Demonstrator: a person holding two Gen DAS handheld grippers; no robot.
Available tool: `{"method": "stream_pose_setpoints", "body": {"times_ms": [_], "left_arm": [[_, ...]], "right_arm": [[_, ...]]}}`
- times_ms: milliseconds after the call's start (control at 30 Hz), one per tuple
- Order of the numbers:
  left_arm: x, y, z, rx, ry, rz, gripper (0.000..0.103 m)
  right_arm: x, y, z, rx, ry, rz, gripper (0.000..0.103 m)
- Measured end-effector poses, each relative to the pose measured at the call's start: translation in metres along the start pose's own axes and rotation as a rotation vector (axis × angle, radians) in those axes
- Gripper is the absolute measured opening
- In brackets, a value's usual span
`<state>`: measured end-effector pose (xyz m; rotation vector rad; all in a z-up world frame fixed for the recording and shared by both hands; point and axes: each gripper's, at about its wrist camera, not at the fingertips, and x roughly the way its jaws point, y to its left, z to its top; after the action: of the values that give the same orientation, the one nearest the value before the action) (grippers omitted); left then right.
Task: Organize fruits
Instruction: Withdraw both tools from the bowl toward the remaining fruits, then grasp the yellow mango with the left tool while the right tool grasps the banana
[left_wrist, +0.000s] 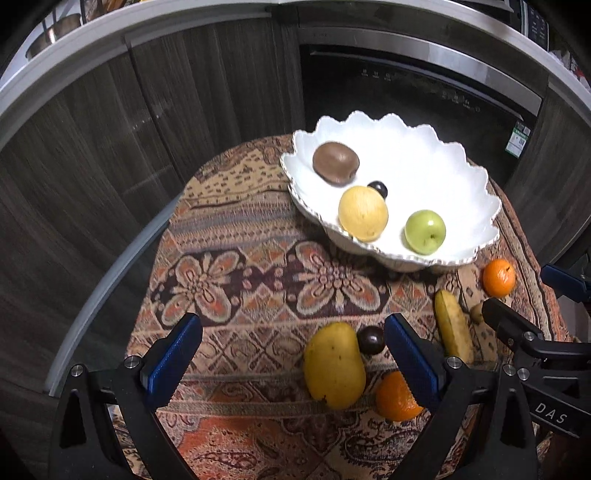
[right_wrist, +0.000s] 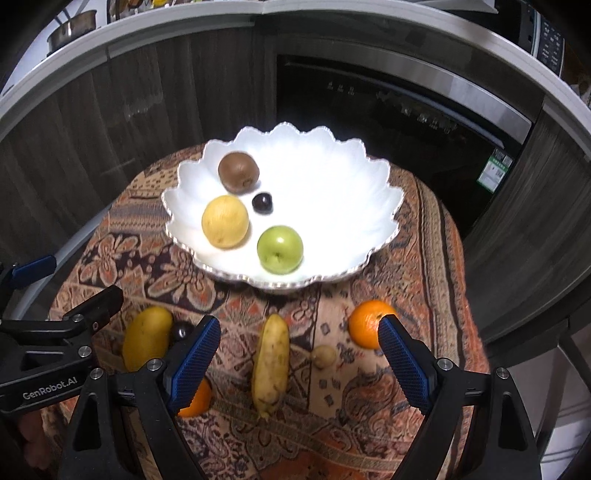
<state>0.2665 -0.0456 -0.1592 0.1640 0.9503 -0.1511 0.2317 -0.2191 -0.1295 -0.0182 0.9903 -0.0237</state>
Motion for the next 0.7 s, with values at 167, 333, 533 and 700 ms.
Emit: {"method": "stream_pose_setpoints", "body": {"times_ms": [167, 333, 533, 700], "left_arm": [[0.013, -0.002, -0.011, 0.003, 0.033, -0.016, 0.100], [0.024, -0.006, -0.019, 0.017, 0.065, -0.029, 0.098], [0.038, -0.010, -0.026, 0.027, 0.112, -0.047, 0.093], [0.050, -0.013, -0.033, 0.025, 0.151, -0.065, 0.086]], "right_arm": [[0.009, 0.003, -0.010, -0.018, 0.025, 0.002, 0.088], [0.017, 0.002, -0.016, -0.017, 0.045, 0.007, 0.087], [0.024, 0.004, -0.018, -0.028, 0.065, 0.009, 0.086], [0.032, 0.004, -0.020, -0.024, 0.097, 0.018, 0.080]]}}
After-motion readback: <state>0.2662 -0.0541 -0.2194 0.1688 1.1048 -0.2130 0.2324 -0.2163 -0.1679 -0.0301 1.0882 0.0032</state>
